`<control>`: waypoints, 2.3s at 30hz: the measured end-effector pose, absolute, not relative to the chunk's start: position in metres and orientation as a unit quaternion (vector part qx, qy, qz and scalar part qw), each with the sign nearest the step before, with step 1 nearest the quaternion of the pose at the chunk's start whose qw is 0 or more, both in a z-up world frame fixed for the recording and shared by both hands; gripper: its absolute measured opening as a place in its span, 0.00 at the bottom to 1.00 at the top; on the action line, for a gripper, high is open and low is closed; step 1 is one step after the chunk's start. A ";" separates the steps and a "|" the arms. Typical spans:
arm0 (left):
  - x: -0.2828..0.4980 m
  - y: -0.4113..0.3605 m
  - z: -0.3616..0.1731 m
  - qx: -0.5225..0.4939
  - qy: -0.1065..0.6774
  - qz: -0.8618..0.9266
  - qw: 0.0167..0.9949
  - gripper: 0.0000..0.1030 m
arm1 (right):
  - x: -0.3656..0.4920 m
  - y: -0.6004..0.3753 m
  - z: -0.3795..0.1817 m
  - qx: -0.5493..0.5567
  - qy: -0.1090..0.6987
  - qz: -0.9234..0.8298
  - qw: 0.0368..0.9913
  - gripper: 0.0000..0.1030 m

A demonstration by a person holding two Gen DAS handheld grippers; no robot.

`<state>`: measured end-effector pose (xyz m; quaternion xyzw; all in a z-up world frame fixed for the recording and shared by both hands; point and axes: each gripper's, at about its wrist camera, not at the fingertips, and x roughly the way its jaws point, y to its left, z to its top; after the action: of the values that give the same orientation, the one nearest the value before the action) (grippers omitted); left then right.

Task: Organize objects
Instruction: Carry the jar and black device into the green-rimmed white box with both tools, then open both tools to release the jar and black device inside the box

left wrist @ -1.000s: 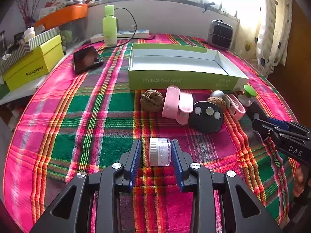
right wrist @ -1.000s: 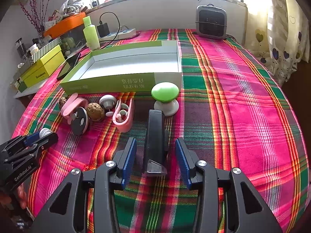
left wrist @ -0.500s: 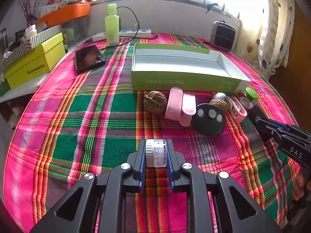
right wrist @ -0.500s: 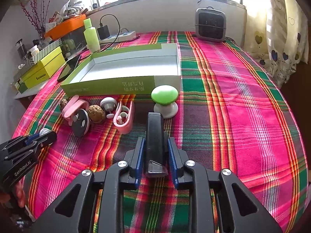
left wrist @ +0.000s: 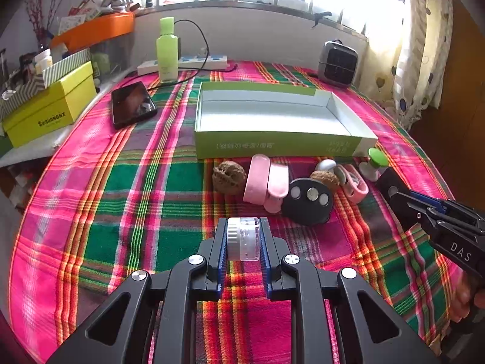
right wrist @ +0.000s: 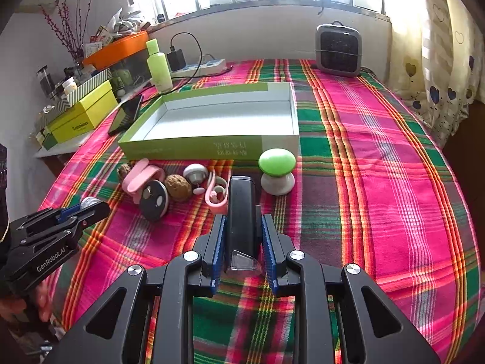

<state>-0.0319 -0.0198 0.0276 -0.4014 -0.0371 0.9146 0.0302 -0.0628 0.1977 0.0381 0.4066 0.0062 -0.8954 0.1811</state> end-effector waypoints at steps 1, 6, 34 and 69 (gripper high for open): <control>-0.033 -0.019 0.030 -0.400 -0.036 0.915 0.031 0.17 | -0.063 0.196 0.040 0.406 0.008 -0.895 0.183 0.24; -0.046 -0.021 0.038 -0.399 -0.045 0.915 0.039 0.17 | -0.069 0.191 0.047 0.404 0.007 -0.895 0.188 0.24; -0.165 -0.023 0.052 -0.414 -0.058 0.907 0.049 0.17 | -0.171 0.142 0.056 0.421 0.008 -0.881 0.214 0.24; -0.253 -0.028 0.019 -0.453 -0.040 0.890 0.026 0.17 | -0.249 0.115 0.023 0.457 0.025 -0.868 0.192 0.24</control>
<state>-0.2527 -0.0278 0.0195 -0.4531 -0.0396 0.8902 0.0258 -0.2491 0.1151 0.0232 0.4573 0.0255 -0.8680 0.1920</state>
